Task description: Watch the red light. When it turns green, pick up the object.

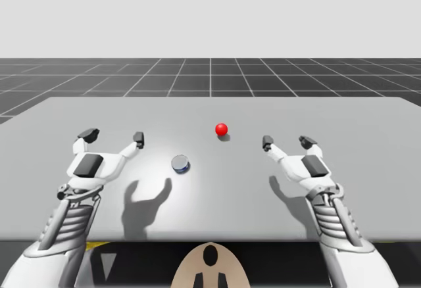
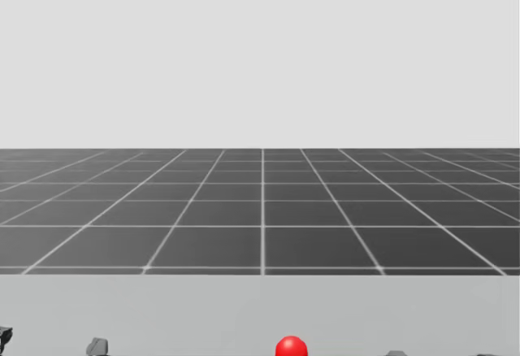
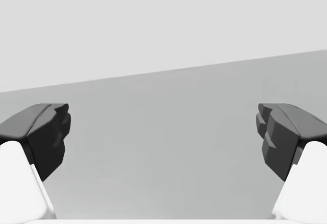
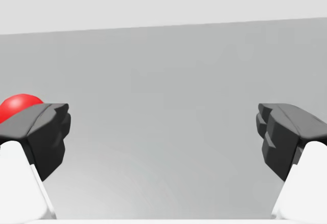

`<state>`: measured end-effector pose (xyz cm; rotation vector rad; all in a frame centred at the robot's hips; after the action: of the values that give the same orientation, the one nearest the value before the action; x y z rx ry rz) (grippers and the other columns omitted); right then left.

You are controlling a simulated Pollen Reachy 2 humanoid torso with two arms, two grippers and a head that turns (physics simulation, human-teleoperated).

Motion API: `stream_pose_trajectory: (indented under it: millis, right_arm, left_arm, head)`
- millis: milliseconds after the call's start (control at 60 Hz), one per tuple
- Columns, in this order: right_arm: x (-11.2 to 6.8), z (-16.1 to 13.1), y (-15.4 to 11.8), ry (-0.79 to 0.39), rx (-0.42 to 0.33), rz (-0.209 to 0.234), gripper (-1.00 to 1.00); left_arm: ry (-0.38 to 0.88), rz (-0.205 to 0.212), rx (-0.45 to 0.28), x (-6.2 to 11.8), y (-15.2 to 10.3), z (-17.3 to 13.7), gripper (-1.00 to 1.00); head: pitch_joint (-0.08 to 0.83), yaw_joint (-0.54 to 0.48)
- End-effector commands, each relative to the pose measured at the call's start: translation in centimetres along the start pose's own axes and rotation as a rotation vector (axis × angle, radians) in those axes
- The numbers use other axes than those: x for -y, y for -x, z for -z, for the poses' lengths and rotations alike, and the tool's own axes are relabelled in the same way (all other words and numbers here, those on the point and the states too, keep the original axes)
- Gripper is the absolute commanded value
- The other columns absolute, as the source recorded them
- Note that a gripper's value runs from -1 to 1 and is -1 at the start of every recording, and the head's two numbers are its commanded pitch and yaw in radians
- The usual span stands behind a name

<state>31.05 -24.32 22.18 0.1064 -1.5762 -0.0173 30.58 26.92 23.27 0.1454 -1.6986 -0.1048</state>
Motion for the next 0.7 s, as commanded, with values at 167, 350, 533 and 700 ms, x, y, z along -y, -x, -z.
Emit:
stream_pose_trajectory:
  millis: [167, 350, 533, 700]
  right_arm:
    - [-0.53, -0.41, 0.21, 0.011, -0.024, 0.085, -1.00]
    - [-0.55, -0.27, 0.33, 0.024, -0.027, 0.077, -1.00]
    - [-0.58, 0.01, 0.74, 0.023, -0.042, 0.060, -1.00]
    - [-0.51, 0.12, 0.90, 0.025, -0.043, 0.047, -1.00]
  left_arm:
    - [-0.025, -0.021, -0.023, -0.88, -0.10, -0.22, -1.00]
    - [-0.026, -0.018, -0.023, -0.95, -0.16, -0.21, -1.00]
    - [-0.020, -0.006, -0.035, -0.74, -0.09, -0.16, -1.00]
    - [-0.021, -0.006, -0.028, -0.76, -0.23, -0.24, -1.00]
  head:
    - [0.063, 0.01]
    - [0.198, -0.01]
    - [0.349, -0.04]
    - [0.456, -0.06]
